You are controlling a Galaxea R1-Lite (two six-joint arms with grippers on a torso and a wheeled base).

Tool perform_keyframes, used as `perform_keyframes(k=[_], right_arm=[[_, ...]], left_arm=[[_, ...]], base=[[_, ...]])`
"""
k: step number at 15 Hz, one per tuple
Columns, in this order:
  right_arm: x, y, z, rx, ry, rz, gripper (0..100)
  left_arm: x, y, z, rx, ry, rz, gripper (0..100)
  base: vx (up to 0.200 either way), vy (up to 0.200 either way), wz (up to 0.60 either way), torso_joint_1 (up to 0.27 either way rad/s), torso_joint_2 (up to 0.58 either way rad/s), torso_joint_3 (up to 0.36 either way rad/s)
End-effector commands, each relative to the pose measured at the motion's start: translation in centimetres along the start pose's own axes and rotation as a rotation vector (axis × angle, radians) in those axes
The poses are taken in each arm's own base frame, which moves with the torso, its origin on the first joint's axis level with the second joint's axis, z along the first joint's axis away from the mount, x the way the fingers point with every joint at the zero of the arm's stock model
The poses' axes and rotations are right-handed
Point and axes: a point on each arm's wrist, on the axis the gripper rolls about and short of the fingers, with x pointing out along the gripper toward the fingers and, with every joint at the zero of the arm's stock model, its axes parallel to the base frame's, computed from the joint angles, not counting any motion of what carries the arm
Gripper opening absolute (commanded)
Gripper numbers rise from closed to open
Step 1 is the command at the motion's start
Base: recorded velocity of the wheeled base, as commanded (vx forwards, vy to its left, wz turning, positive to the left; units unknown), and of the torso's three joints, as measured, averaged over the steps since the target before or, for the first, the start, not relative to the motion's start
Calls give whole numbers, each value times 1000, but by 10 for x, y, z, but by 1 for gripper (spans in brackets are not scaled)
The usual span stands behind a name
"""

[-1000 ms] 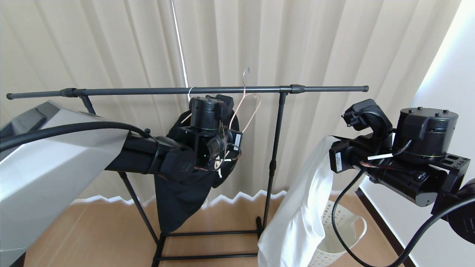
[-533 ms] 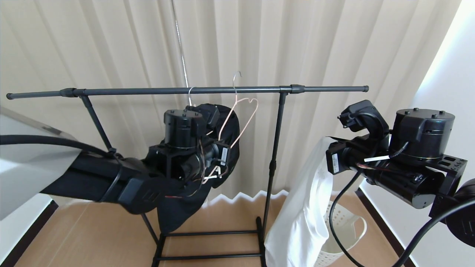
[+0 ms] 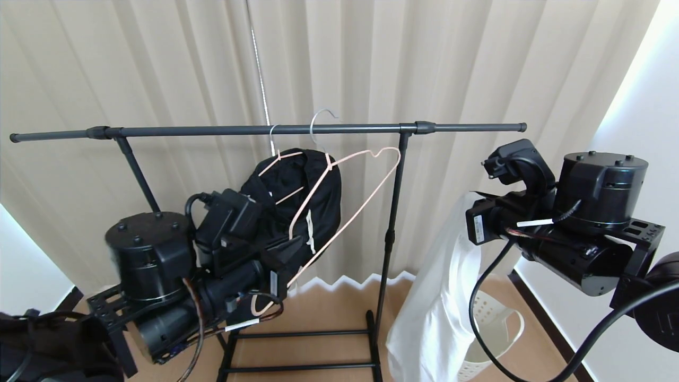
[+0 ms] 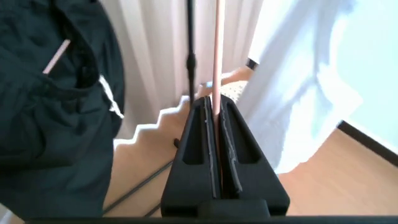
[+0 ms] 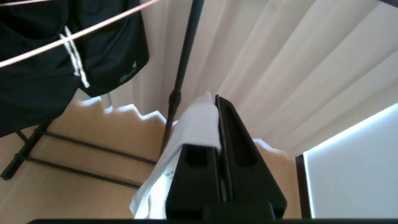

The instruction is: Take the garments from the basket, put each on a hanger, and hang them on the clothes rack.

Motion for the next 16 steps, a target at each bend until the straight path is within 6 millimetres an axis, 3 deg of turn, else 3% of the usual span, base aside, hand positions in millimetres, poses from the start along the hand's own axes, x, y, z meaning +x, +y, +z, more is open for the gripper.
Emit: perform_keyframes(k=[1, 8, 13, 16], right_arm=[[9, 2, 0, -4, 13, -55, 0], [41, -2, 4, 15, 31, -262, 0], [45, -1, 7, 32, 22, -271, 0], [41, -1, 9, 41, 14, -269, 0]], left_arm=[[-24, -1, -11, 15, 7, -54, 0], [-55, -8, -32, 72, 66, -223, 0], [-55, -21, -35, 83, 78, -310, 0], [-43, -25, -38, 84, 97, -327, 0]], base=[[0, 0, 0, 0, 0, 0], [0, 0, 0, 0, 0, 0], [0, 0, 0, 0, 0, 0], [0, 0, 0, 0, 0, 0]])
